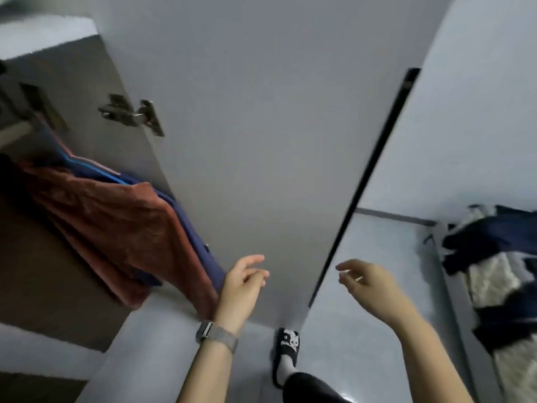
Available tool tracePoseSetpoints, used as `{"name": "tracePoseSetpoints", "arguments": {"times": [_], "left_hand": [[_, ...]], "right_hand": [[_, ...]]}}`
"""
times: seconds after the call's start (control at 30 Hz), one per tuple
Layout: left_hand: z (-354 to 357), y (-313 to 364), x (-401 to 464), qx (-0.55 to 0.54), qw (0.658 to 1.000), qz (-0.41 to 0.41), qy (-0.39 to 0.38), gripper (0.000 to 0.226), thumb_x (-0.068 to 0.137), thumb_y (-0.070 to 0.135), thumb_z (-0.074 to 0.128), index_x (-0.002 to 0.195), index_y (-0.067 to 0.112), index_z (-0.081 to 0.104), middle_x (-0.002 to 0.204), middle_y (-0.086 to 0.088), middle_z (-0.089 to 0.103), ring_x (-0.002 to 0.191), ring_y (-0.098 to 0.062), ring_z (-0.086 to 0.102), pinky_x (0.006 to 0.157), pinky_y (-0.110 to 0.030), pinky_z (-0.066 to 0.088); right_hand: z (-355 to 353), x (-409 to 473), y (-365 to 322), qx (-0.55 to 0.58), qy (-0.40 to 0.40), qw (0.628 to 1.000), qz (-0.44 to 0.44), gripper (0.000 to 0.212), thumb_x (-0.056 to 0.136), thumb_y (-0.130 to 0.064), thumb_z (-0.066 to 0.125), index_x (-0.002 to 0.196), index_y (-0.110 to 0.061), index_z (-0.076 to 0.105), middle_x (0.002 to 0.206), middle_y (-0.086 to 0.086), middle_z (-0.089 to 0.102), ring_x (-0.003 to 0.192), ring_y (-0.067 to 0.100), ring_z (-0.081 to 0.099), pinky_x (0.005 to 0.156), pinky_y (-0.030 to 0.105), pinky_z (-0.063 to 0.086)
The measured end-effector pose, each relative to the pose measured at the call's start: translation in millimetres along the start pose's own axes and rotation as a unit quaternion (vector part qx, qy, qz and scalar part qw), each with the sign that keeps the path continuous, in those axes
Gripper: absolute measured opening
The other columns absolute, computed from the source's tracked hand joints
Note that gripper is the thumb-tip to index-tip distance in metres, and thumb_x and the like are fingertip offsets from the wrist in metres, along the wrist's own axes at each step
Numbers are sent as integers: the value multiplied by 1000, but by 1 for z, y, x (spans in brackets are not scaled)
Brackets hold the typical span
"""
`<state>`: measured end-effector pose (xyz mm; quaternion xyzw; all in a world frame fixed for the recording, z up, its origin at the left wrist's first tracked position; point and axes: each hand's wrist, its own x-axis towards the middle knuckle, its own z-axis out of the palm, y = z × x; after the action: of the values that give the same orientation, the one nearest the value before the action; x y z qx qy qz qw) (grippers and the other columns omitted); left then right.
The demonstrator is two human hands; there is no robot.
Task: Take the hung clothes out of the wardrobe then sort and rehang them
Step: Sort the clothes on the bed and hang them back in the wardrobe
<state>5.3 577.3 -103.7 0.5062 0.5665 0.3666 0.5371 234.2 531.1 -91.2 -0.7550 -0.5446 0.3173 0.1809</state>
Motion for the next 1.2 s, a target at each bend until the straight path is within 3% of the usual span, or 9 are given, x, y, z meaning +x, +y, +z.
{"name": "tracePoseSetpoints", "arguments": {"times": [0.07,0.17,0.3,0.47,0.63,0.77,0.87,1.0,1.2], "left_hand": [[52,2,-7,24,996,8,-87,33,89,-3,46,100,25,59,75,6,66,57,6,56,61,-21,43],[124,18,-24,55,978,27,-201,30,89,1,48,96,28,57,78,4,66,59,4,58,61,-18,45],[203,34,-39,98,955,42,-277,26,89,4,49,96,28,58,77,7,66,59,5,58,60,-15,44],[317,42,-52,117,928,29,-353,18,93,9,49,99,22,60,79,3,66,62,-3,58,63,-22,43],[444,61,-70,110,904,16,-413,16,95,13,48,100,21,60,81,0,65,69,-9,57,61,-20,44],[518,73,-64,113,893,-6,-435,16,95,12,47,105,20,58,83,-2,65,71,-11,58,62,-21,47],[563,84,-32,103,906,-24,-410,16,96,13,46,107,22,54,85,-4,66,72,-14,59,66,-27,48],[623,98,34,104,915,-17,-389,16,95,12,46,107,18,55,85,-4,66,73,-14,58,66,-27,47],[711,120,124,129,892,-20,-433,16,95,13,47,103,22,58,87,-5,68,78,-16,60,69,-28,49]], "right_hand": [[-26,-37,49,34,52,995,73,16,92,-21,54,103,-29,64,90,-8,71,83,11,65,74,24,46],[-64,-87,110,77,161,971,161,14,91,-21,55,97,-30,65,83,-12,71,80,11,67,81,32,52],[-95,-134,179,123,270,927,232,13,89,-16,59,96,-25,66,82,-8,66,81,11,61,73,22,39],[-132,-172,265,165,303,893,291,19,89,-15,59,104,-23,66,91,-6,67,88,12,63,76,23,40],[-196,-204,349,201,362,842,344,20,90,-20,59,109,-26,60,92,-4,65,76,5,61,73,27,42],[-230,-218,404,254,391,789,399,22,89,-24,57,110,-31,58,94,-6,65,80,16,66,76,37,53],[-251,-200,441,283,405,761,421,24,89,-22,59,112,-25,58,93,-4,66,81,18,67,82,44,54],[-285,-139,478,306,420,746,416,22,91,-14,55,111,-22,55,87,-1,65,76,20,68,72,36,52],[-331,-31,529,299,415,741,435,23,88,-11,55,111,-15,60,82,0,65,73,24,67,65,32,49]]}}
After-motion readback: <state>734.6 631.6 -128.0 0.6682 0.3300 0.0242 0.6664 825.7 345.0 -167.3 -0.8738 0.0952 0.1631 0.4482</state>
